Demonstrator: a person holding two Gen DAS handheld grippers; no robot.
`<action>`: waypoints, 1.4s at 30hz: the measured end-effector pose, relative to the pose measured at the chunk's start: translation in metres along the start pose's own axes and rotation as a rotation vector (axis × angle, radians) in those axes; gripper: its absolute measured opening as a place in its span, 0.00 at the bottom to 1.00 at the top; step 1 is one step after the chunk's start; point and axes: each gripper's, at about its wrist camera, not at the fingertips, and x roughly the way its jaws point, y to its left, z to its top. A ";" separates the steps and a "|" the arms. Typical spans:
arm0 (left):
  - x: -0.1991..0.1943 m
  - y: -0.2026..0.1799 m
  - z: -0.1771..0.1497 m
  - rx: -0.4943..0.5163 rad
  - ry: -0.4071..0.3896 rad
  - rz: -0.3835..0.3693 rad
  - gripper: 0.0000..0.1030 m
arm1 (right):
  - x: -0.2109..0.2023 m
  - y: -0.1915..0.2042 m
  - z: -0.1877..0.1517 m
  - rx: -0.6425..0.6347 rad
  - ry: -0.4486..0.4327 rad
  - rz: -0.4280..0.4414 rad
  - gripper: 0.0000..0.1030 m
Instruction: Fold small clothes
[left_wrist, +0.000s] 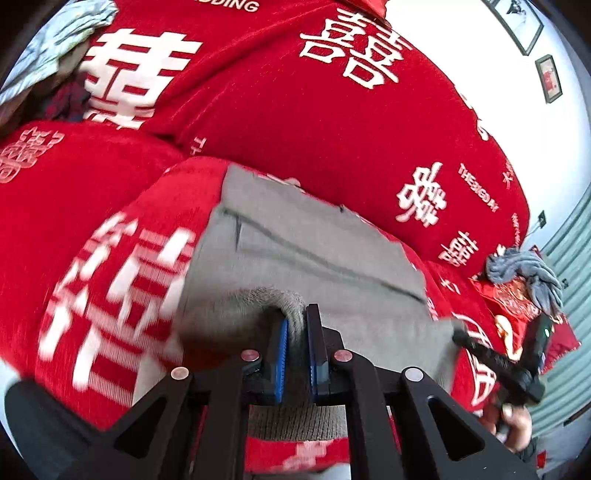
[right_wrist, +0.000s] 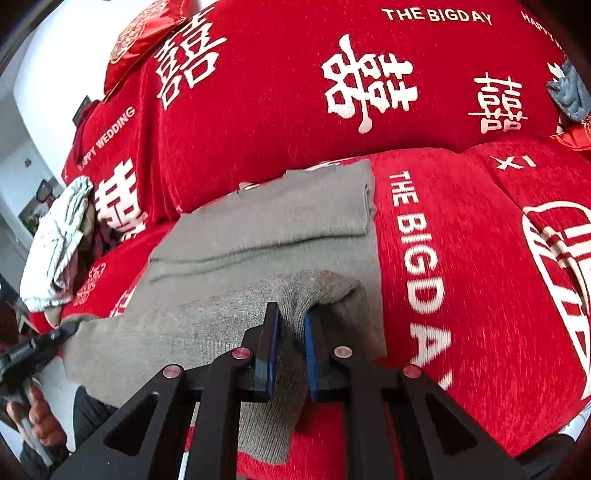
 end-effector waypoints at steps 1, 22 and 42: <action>0.012 -0.001 0.010 -0.012 0.010 -0.002 0.10 | 0.008 -0.001 0.003 0.008 0.011 -0.003 0.14; 0.057 0.074 -0.010 -0.261 0.309 -0.168 0.11 | 0.018 -0.026 -0.024 0.120 0.095 0.130 0.55; 0.039 0.032 -0.033 -0.192 0.157 -0.154 0.86 | 0.019 -0.019 -0.023 0.085 0.104 0.121 0.55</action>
